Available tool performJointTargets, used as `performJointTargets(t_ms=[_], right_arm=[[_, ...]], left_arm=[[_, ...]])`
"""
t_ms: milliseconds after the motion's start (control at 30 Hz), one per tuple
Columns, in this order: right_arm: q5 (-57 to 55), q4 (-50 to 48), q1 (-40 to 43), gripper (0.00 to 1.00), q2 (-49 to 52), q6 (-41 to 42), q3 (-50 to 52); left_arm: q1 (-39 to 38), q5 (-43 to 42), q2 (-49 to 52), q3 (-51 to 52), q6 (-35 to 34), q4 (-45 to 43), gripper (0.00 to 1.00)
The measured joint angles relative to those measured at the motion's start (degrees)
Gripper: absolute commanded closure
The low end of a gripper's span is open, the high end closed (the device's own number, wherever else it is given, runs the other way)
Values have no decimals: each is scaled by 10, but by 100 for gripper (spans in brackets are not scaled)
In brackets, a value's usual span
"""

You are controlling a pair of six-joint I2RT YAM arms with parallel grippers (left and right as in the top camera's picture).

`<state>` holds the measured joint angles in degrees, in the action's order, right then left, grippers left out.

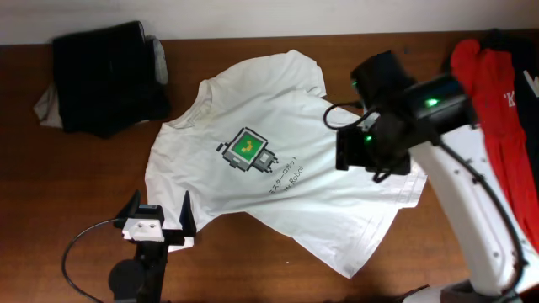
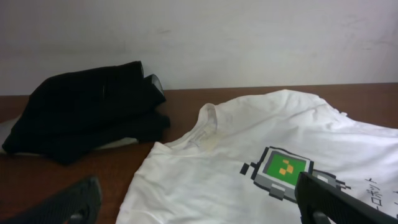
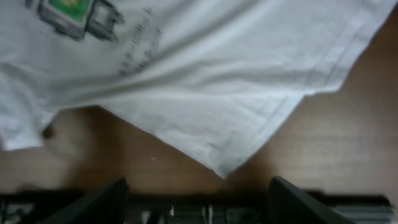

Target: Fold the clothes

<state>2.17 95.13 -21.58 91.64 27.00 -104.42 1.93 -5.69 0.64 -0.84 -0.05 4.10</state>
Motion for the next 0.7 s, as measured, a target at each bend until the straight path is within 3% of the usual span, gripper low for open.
performJointTargets(t_ms=[67,200,333,433,467,533,700], right_arm=[[-1,-28,-1,24,0,0,173],[62,-92,-5,23,3,-50,312],[111,-165,-87,20,2,-64,417],[87,-218,-158,18,1,35,450],[48,-237,-196,8,0,108,459],[5,-254,-233,0,-7,182,469],[-42,-271,-257,1,-105,328,545]], left_arm=[[0,0,0,0,0,0,1],[0,0,0,0,0,0,1],[0,0,0,0,0,0,1],[0,0,0,0,0,0,1],[0,0,0,0,0,0,1],[0,0,0,0,0,0,1],[0,0,0,0,0,0,1]])
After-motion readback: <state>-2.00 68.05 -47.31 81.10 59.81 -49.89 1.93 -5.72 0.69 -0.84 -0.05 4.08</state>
